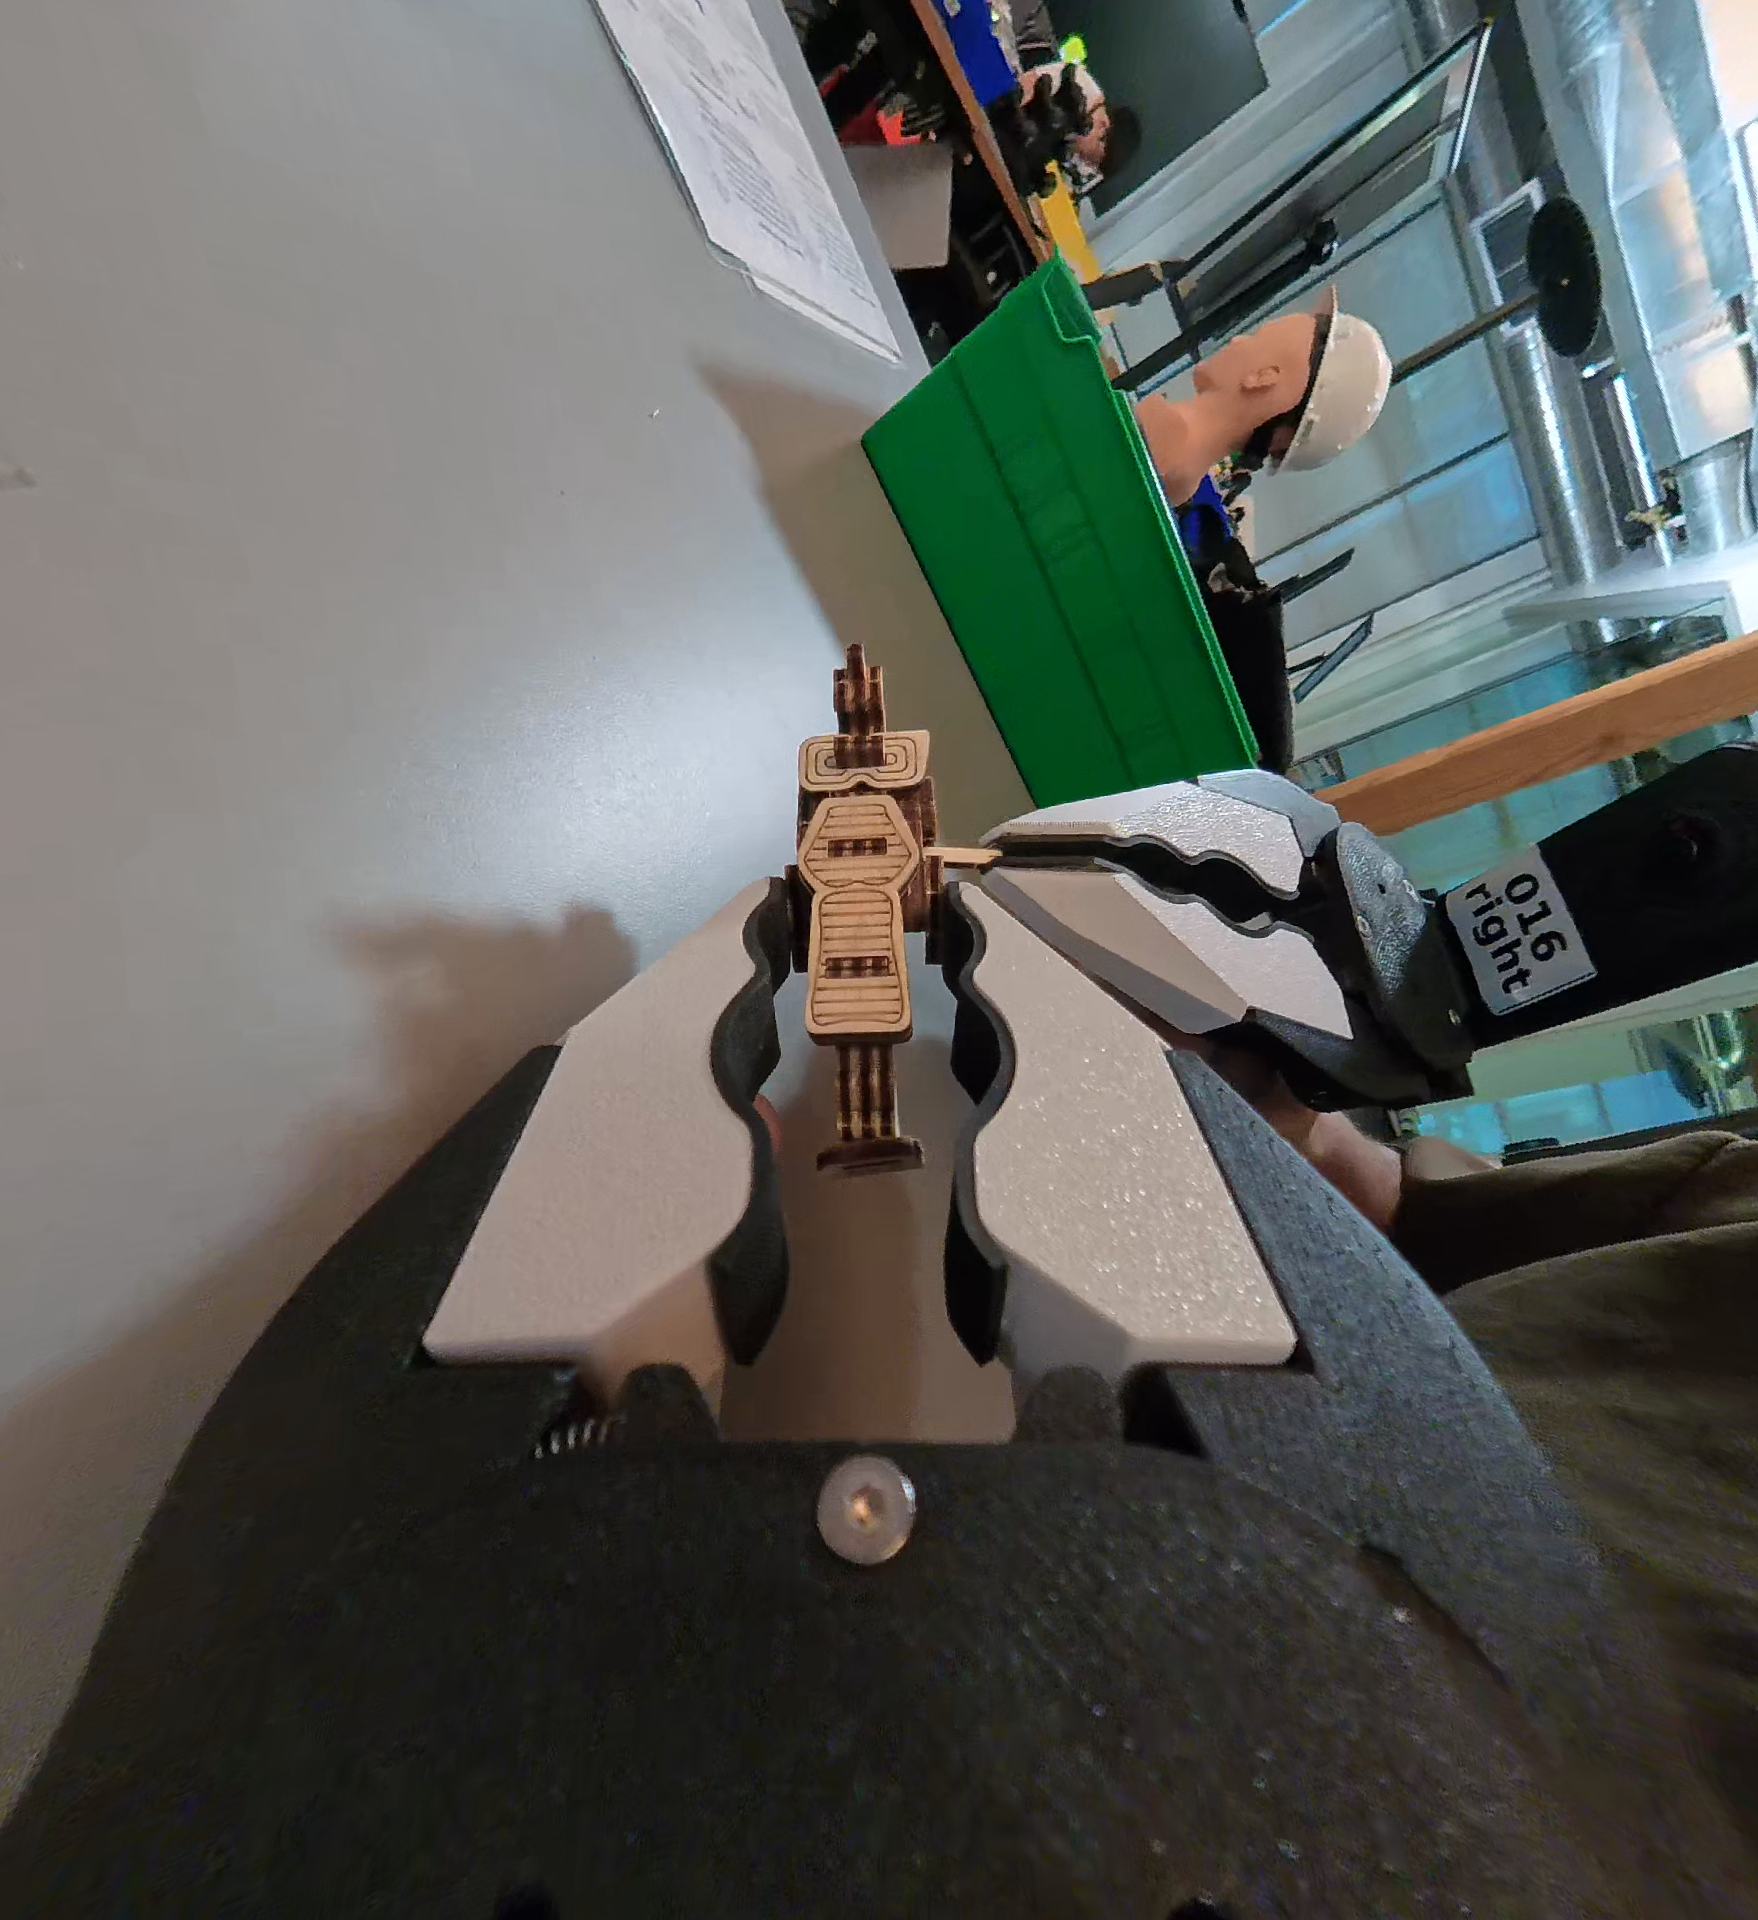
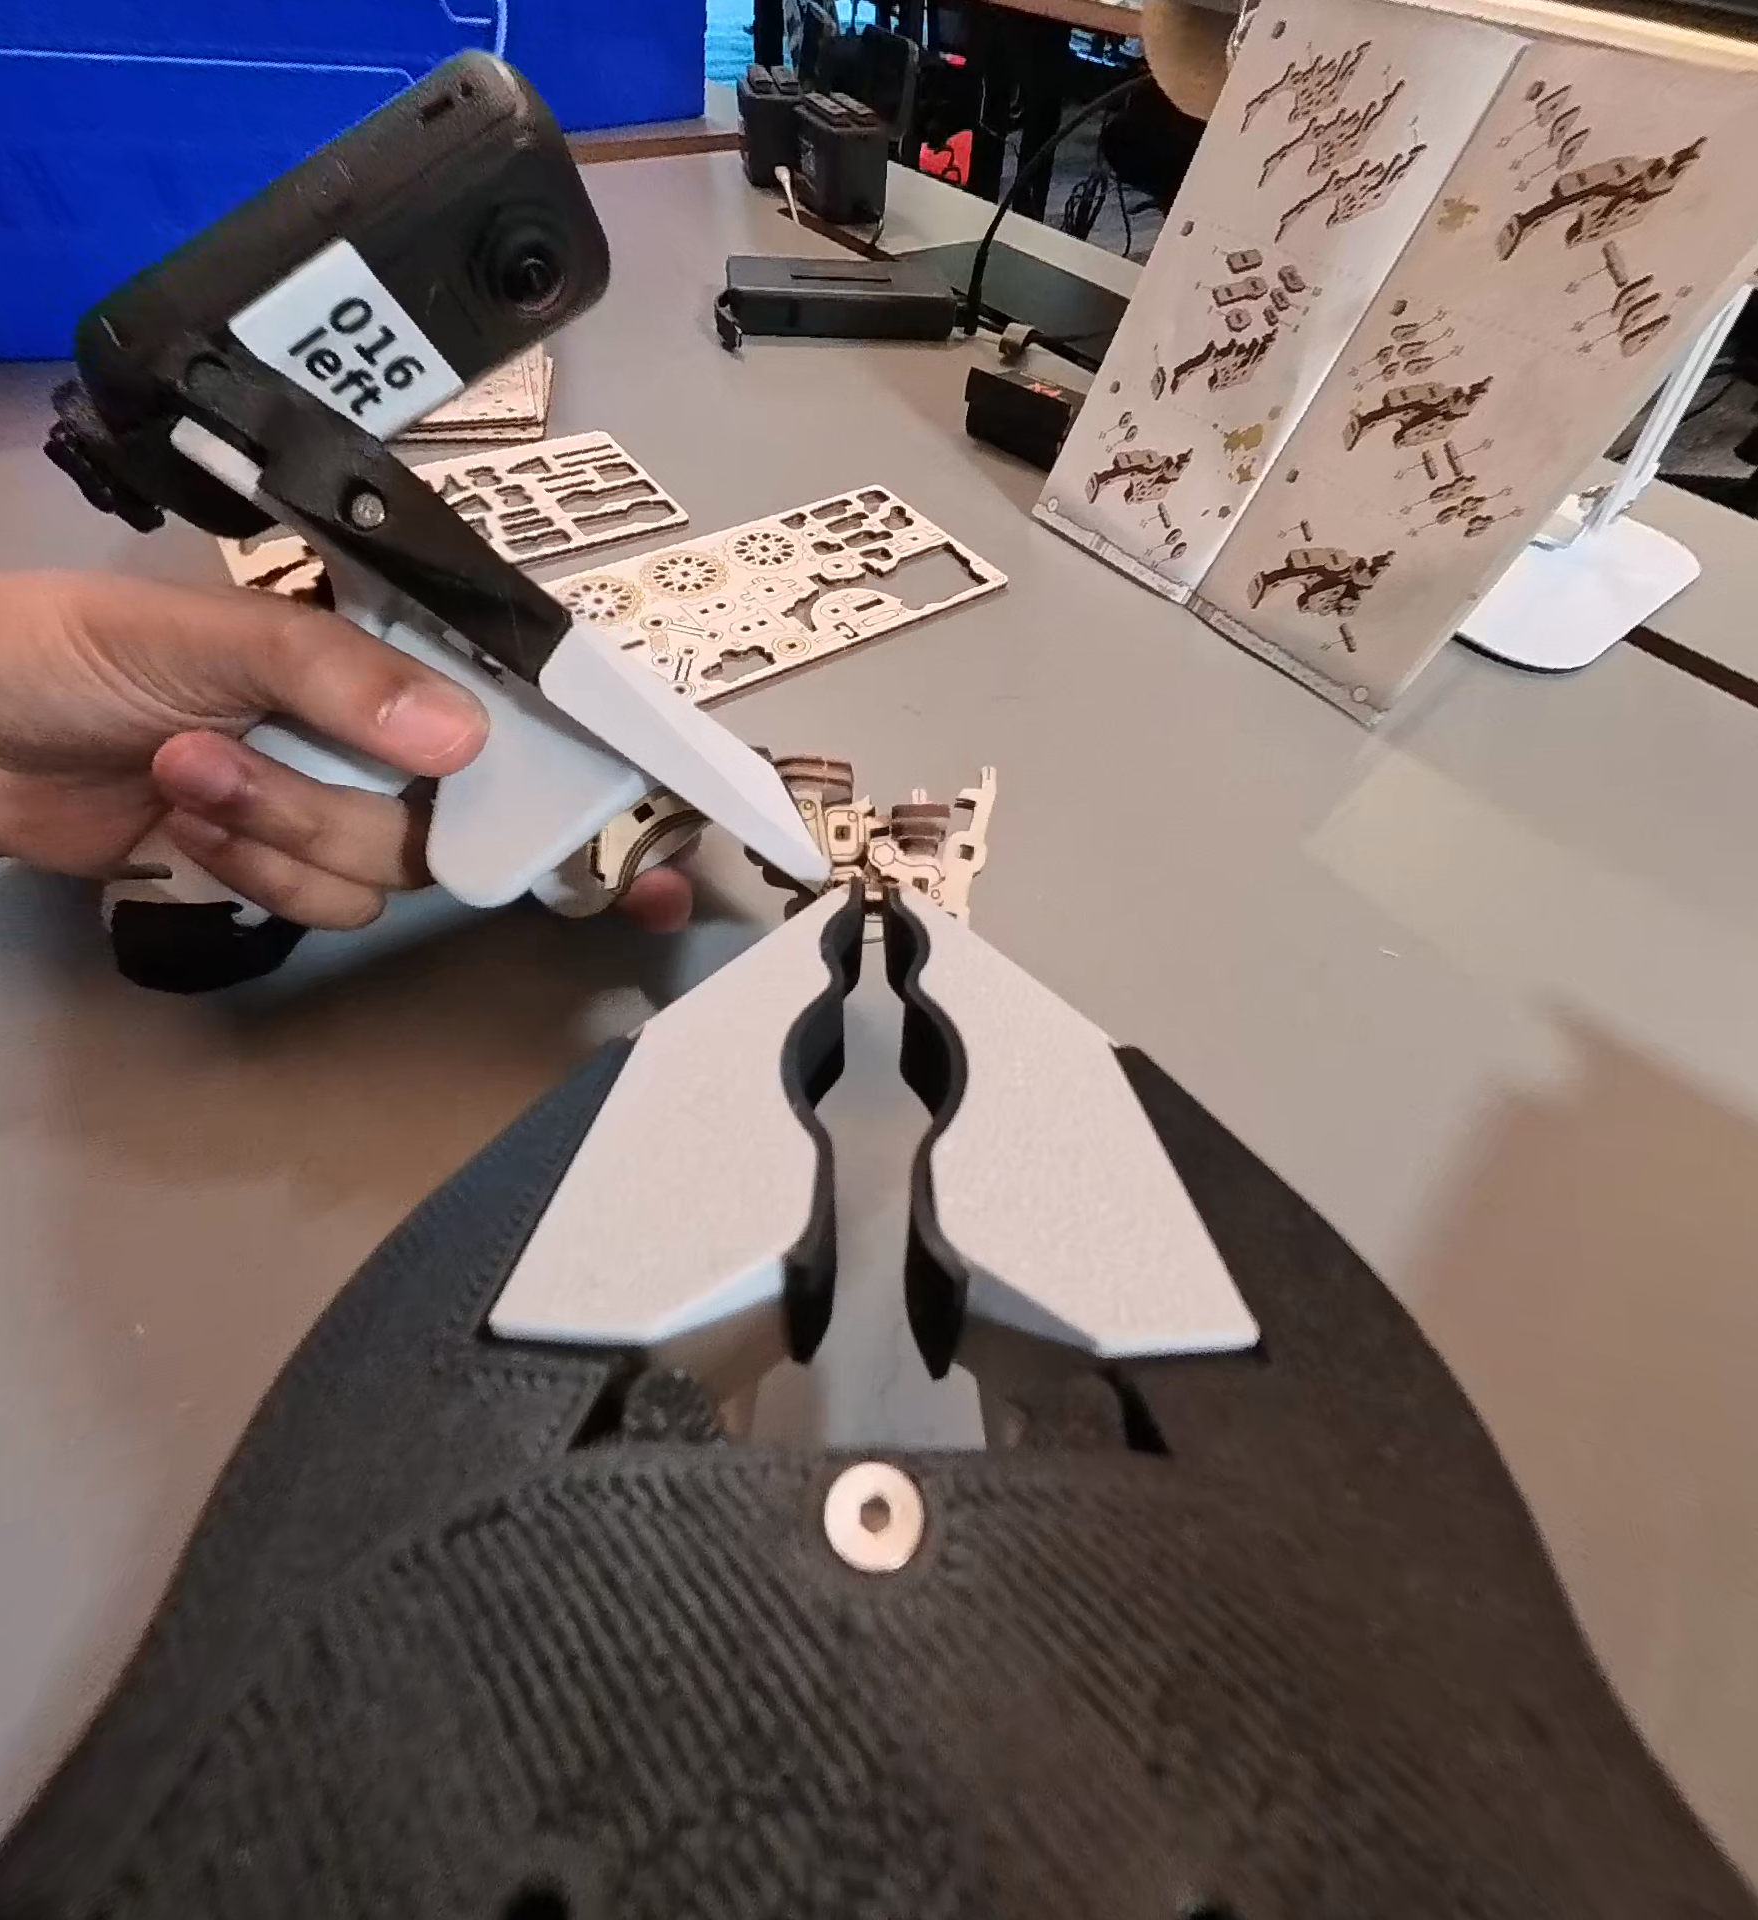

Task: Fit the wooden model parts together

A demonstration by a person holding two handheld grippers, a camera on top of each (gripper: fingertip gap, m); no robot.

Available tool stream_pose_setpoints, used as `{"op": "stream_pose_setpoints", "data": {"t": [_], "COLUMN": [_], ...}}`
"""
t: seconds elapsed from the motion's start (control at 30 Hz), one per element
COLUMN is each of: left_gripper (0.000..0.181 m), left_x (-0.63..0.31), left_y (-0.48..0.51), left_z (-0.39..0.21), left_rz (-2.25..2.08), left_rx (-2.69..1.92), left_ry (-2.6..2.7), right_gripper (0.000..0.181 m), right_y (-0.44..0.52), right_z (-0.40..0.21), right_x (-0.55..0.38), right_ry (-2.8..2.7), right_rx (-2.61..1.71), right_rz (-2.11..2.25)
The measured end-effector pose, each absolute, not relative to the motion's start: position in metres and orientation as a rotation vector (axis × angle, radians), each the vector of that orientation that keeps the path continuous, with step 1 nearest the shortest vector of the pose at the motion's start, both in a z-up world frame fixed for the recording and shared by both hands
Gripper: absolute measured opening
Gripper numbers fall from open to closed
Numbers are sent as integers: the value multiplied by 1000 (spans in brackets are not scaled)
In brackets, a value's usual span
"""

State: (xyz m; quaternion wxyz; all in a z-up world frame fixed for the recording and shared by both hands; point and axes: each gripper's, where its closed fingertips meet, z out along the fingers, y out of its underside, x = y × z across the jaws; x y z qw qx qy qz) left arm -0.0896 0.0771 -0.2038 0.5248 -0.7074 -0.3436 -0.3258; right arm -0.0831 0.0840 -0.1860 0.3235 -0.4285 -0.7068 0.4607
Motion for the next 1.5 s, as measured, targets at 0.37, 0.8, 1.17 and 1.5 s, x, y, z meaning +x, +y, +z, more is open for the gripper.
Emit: {"op": "stream_pose_setpoints", "data": {"t": [0.37, 0.8, 1.17, 1.5], "left_gripper": [26, 26, 25, 25], "left_x": [-88, -87, -90, -99], "left_y": [78, 78, 78, 73], "left_z": [-204, -204, -201, -171], "left_rz": [-711, -646, -676, -805], "left_rx": [-1727, -1756, -1724, -1507], "left_ry": [-781, -729, -748, -730], "right_gripper": [1, 1, 1, 37], "right_y": [85, 85, 86, 96], "right_z": [-189, -190, -188, -161], "right_x": [-83, -82, -84, -87], "right_ry": [-1864, -1871, -1840, -1585], "right_rx": [-1148, -1154, -1161, -1430], "right_rz": [1200, 1214, 1228, 1684]}}
